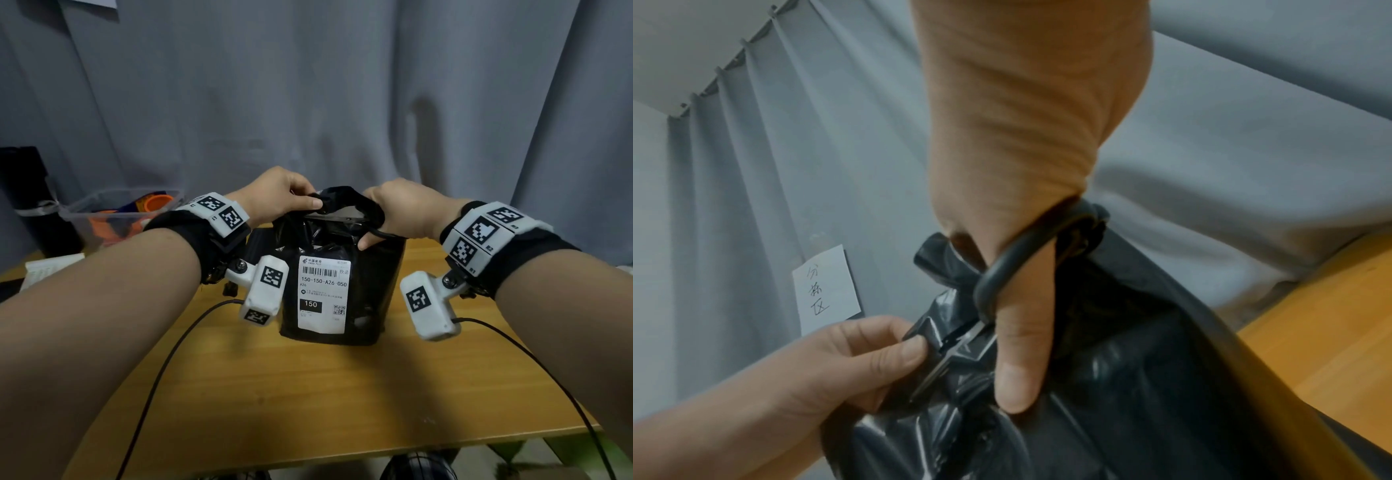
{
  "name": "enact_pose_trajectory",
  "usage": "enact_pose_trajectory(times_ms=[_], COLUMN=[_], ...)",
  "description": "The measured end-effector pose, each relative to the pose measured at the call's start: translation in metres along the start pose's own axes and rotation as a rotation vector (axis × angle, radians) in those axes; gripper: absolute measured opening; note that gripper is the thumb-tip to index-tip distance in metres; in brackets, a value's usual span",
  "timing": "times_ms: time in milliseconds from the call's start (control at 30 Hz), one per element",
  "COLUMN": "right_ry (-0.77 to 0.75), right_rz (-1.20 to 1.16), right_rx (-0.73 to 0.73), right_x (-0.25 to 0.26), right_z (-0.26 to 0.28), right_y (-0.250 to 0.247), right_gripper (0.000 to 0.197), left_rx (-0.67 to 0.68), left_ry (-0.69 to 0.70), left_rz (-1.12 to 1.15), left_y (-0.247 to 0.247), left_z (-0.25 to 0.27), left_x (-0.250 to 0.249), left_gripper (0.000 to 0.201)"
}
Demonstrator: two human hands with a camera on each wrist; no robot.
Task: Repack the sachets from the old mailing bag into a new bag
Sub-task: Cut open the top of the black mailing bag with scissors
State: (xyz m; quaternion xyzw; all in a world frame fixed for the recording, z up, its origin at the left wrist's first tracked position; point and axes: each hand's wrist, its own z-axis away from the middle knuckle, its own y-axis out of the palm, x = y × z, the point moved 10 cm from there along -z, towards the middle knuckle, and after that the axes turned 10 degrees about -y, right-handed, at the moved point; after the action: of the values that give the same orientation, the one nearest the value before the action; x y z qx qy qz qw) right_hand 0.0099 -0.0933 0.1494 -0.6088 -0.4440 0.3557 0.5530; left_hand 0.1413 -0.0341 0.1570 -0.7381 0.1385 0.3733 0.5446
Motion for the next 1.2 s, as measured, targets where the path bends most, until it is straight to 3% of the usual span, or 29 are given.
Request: enact_pose_trajectory(times_ms=[200,400,633,933,1033,1133,1200], right_ry=[-0.025,0.013,0.005,-0.014,-0.001,-0.003,-0.009], right_rz=[0.086,-0.010,-0.100,0.006,-0.031,0.015,0.017], right_rx=[0.024,0.094,0.131,-0.017,-0.019,-0.014,-0.001], right_x=[0.003,-0.002,0.003,0.010,0.002,0.000,0.000], right_z=[-0.004,-0.003,-0.003,-0.027,-0.030,-0.033,-0.033], right_y=[0.000,0.003,0.006,0.006,0.011,0.016,0.017], right_gripper=[0.044,0.049,0.068,0.062,0.058,0.042,0.047], left_rx=[0.099,-0.002,0.025,0.035,0.054,0.122,0.135], left_ry=[-0.034,0.045,0.059,0.076,0.086,0.099,0.085], left_rz=[-0.203,-0.236,-0.193,-0.222,-0.186,-0.161,-0.163], left_y=[-0.002,-0.009,-0.006,-0.002,-0.003,0.001,0.000], left_z=[0.004,0.003,0.000,-0.008,-0.009,-0.007,-0.007], left_x=[0.010,0.002,-0.002,-0.002,0.002,0.002,0.004], left_gripper=[0.012,0.013,0.006,0.016,0.014,0.019,0.025])
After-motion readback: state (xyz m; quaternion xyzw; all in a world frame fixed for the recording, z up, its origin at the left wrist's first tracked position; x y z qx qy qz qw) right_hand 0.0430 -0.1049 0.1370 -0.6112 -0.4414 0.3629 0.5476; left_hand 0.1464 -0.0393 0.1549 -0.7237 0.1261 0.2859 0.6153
